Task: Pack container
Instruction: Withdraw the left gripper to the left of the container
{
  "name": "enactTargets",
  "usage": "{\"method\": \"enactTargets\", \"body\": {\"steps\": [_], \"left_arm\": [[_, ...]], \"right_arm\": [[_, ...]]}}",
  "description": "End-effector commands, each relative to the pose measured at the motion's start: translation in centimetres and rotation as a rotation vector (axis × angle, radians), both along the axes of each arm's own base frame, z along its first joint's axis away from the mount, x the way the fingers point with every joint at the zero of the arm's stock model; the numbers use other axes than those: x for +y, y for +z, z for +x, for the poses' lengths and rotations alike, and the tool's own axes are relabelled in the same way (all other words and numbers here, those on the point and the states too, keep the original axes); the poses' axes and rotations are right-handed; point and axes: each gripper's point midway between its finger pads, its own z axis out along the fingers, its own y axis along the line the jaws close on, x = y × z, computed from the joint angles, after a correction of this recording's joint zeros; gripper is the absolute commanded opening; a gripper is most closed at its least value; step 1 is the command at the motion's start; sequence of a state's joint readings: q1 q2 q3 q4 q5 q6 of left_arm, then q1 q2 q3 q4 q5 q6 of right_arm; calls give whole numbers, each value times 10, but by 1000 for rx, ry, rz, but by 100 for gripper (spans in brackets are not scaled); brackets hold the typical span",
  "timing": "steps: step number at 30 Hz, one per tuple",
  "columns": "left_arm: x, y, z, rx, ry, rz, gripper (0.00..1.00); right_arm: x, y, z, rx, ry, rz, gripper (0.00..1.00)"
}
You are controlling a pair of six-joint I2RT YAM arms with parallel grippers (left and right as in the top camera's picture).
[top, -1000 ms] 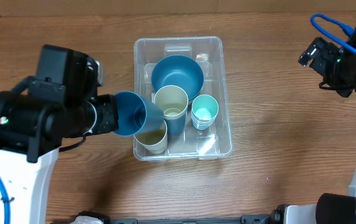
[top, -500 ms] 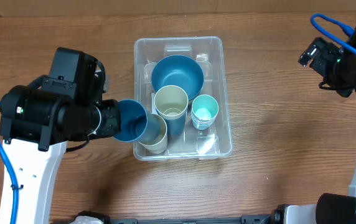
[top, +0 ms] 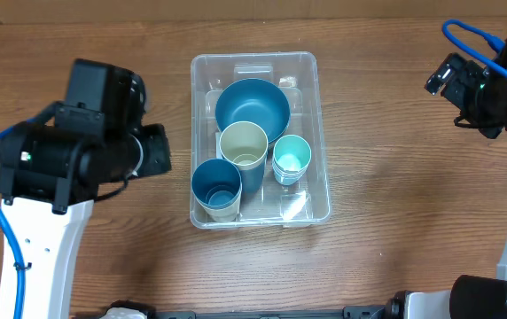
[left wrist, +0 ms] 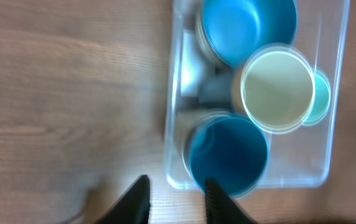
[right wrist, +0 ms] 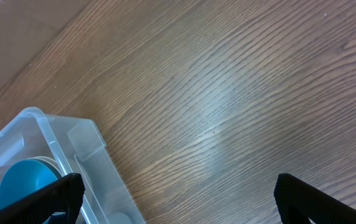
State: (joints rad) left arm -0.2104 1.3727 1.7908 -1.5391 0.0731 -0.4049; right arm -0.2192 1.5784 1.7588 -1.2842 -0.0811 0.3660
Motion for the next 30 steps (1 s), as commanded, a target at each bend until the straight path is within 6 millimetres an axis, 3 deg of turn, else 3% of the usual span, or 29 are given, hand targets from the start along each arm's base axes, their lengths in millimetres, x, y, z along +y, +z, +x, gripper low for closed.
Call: {"method": "enactTargets", "body": {"steps": [1,4,7,9,10,17,30], "left_arm": [[50,10,20,-89,197,111,49],[83,18,35,-150,318,155,67],[106,17,49,-167,397,149,78],[120,12,54,-155,437,152,98],[128,8,55,-139,460,156,100],[150,-10,61,-75,517,166,100],[150,-18,66,-49,515,168,100]], "right_arm": [[1,5,-1,-17,-3,0,100],[1,5,-1,-17,-3,0,100],[1,5,-1,-17,-3,0,100],[1,5,-1,-17,-3,0,100],[1,5,-1,-17,-3,0,100],[1,5,-1,-17,-3,0,100],[1,5,-1,-17,-3,0,100]]}}
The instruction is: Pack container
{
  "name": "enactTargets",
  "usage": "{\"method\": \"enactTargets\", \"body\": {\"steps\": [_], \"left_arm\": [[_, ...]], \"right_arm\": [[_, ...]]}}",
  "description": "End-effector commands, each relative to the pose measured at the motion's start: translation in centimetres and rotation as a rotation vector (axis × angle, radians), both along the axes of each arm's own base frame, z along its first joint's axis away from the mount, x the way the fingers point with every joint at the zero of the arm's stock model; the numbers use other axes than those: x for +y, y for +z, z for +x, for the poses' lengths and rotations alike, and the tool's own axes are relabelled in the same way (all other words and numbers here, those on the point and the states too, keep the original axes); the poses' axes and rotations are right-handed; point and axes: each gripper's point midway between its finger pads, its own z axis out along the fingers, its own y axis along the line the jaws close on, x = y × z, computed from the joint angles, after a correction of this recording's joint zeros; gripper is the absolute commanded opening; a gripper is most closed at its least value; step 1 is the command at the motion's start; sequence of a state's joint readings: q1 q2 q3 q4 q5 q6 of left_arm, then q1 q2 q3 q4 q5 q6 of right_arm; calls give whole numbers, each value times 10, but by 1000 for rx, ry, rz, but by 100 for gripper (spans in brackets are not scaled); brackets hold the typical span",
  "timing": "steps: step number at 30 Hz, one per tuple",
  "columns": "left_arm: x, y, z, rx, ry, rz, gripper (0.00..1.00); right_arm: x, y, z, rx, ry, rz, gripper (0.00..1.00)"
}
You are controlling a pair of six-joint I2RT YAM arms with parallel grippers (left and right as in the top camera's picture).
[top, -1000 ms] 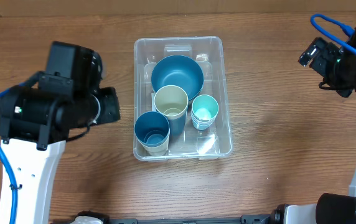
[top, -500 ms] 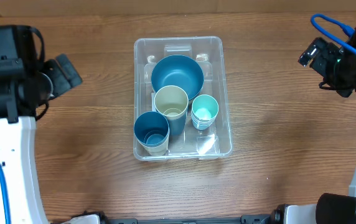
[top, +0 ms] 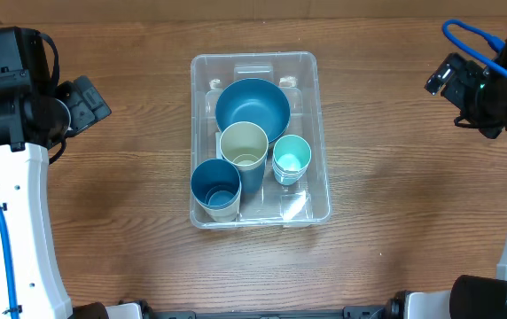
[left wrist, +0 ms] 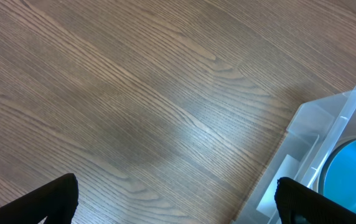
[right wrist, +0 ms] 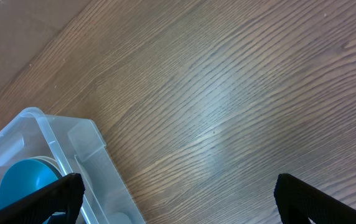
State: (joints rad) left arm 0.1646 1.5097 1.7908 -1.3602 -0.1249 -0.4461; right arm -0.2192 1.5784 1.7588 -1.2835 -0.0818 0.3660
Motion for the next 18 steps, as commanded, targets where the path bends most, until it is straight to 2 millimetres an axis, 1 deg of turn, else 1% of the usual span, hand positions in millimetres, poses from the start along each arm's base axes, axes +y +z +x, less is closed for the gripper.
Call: {"method": "enactTargets", "body": {"steps": [1,7,9,11,15,18], "left_arm": [[4,0,2,-1,14,10,100],[4,0,2,-1,14,10,100],[4,0,2,-1,14,10,100],[4,0,2,-1,14,10,100],[4,0,2,-1,14,10,100],[4,0,2,-1,14,10,100]], "right_arm": [[1,5,-1,-16,-3,0,100],[1,6,-1,-18,-2,-1,100],[3,12,-4,-35,1,-4,100],[9,25,-10,-71,14,-12,100],[30,56,-24,-164,65,-33,100],[35,81,-42,-234,93,-123,100]]}}
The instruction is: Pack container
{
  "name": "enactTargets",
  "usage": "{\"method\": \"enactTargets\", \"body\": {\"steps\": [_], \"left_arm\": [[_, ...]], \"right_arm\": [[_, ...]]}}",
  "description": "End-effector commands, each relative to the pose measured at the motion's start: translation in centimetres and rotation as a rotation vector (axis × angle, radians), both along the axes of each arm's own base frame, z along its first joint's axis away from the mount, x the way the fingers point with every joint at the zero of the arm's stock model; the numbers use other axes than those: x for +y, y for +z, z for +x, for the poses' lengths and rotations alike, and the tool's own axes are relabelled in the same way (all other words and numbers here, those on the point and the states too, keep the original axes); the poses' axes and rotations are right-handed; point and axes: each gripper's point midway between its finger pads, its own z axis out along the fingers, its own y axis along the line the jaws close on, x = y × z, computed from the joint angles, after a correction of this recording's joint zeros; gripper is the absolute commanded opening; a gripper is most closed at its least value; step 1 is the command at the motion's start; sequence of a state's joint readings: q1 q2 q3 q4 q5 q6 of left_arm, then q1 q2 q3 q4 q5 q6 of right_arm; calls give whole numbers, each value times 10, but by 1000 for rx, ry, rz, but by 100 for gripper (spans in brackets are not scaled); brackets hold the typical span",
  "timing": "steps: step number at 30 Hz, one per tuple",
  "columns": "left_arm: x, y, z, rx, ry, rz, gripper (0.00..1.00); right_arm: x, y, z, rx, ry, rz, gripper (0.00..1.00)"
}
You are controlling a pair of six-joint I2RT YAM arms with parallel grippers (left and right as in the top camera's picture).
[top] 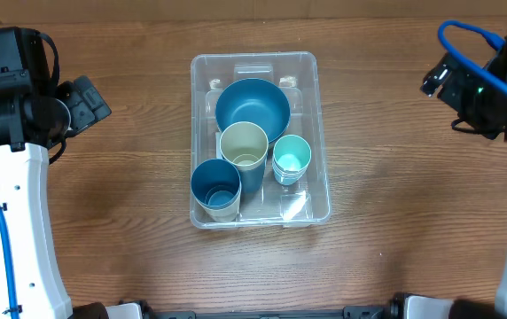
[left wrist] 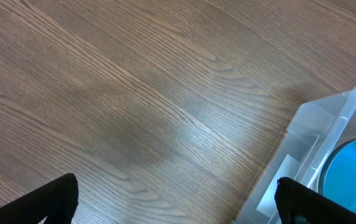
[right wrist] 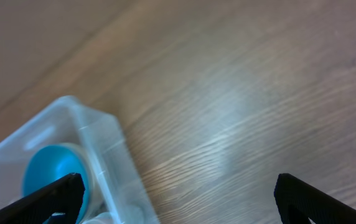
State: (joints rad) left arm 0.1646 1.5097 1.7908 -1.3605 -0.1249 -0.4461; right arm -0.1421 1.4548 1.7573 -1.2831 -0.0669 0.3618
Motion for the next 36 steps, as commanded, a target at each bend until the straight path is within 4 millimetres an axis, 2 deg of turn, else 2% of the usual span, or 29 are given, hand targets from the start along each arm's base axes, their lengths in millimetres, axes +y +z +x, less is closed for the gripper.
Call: {"method": "enactTargets", "body": {"steps": [1,4,6,8,10,12,15,18,24,27,36], "left_arm": [[4,0,2,-1,14,10,100],[4,0,2,-1,14,10,100],[4,0,2,-1,14,10,100],[4,0,2,-1,14,10,100],[4,0,2,-1,14,10,100],[4,0,2,-1,14,10,100],[4,0,2,-1,14,10,100],[4,0,2,-1,14,10,100],[4,0,2,-1,14,10,100],[4,0,2,-1,14,10,100],[4,0,2,-1,14,10,100]], "right_arm": [[8,53,-32,-178,16,-107,100],[13,85,-43,-343,59,-163,100],[15,96,-53,-435,82,-203,100],[17,98,-68,-522,105,-242,100],[18,88,-82,-566,111,-262,100],[19,67,-97,-583,110,-264,100],[22,20,-118,-572,121,-254,100],[27,-25,-130,-535,147,-232,100],[31,-101,-144,-475,160,-210,100],[32,-126,-145,-478,163,-204,100],[32,-168,-143,-504,164,-207,100]]}}
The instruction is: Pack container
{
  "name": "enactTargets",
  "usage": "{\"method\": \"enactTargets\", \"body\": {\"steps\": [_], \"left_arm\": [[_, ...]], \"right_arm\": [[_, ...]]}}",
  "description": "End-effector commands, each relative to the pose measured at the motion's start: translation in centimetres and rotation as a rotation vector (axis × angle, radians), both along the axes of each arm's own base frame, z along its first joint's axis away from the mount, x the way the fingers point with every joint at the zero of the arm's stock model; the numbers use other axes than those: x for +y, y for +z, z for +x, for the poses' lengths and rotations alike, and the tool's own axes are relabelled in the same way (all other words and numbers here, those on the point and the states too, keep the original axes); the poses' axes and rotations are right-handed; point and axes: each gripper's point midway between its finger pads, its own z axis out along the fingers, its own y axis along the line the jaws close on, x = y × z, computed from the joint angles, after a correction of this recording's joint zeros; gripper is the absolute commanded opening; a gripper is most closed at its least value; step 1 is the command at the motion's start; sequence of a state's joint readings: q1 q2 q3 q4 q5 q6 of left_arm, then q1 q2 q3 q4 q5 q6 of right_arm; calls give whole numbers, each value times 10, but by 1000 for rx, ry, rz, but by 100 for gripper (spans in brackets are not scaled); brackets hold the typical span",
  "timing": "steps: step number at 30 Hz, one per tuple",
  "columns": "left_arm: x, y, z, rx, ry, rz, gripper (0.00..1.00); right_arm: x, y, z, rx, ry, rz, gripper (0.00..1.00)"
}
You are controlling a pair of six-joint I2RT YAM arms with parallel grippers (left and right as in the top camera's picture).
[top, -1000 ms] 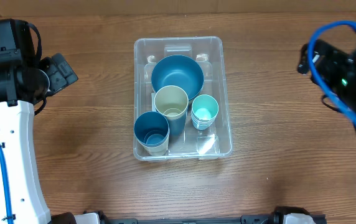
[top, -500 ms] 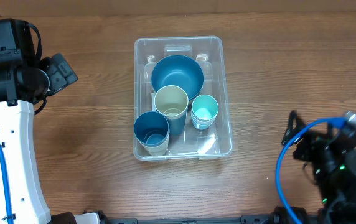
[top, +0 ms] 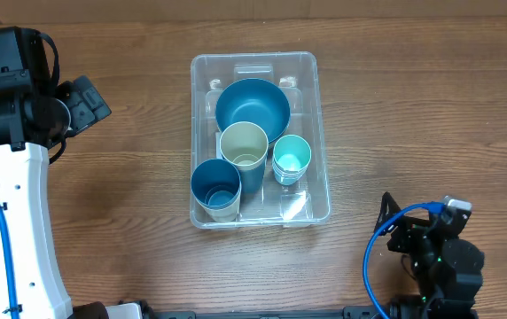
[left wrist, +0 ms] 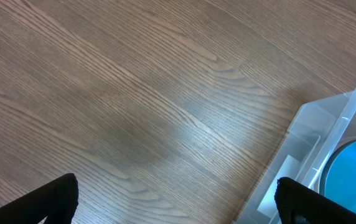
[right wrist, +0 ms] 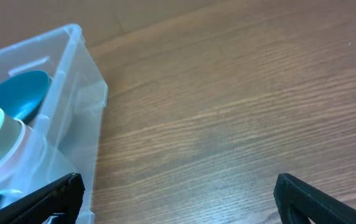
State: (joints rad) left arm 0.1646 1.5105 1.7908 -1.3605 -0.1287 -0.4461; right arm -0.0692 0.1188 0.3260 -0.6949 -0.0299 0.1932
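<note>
A clear plastic container [top: 320, 133] sits mid-table. Inside it are a blue bowl [top: 252, 106], a cream cup [top: 243, 144], a small teal cup [top: 292, 157] and a blue cup [top: 215, 188], all upright. My left gripper [left wrist: 177, 208] is open and empty over bare wood, well left of the container [left wrist: 318, 146]. The left arm [top: 23, 106] is at the far left. My right gripper [right wrist: 178, 208] is open and empty, low over the wood, right of the container's wall [right wrist: 81, 93]. The right arm [top: 431, 252] is folded at the front right.
The wooden table [top: 413, 133] extends on both sides of the container. A blue cable [top: 373, 261] loops beside the right arm near the front edge. Another blue cable hangs along the left arm.
My right arm was at the table's upper right and is now folded low at the front right, its camera facing the container's right side. The left arm and the container's contents are unchanged.
At first my left gripper was beside the container's left wall near the blue cup, fingers close together and empty. It then stood at the far left, wide open, and stayed there. The right arm kept to the upper right, then stands at the front right.
</note>
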Motion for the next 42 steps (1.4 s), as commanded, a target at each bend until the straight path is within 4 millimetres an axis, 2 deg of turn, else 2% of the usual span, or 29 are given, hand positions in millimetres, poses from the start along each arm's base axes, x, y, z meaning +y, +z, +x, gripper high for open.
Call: {"method": "enactTargets", "body": {"steps": [1,13,26,39,42], "left_arm": [[4,0,2,-2,13,7,100],[4,0,2,-2,13,7,100],[4,0,2,-2,13,7,100],[4,0,2,-2,12,7,100],[3,5,-5,-6,6,15,100]], "right_arm": [[3,-10,0,-23,17,-2,100],[3,-34,-2,7,17,1,100],[4,-48,-9,70,17,5,100],[4,-48,-9,71,17,5,100],[4,-48,-9,71,17,5,100]]}}
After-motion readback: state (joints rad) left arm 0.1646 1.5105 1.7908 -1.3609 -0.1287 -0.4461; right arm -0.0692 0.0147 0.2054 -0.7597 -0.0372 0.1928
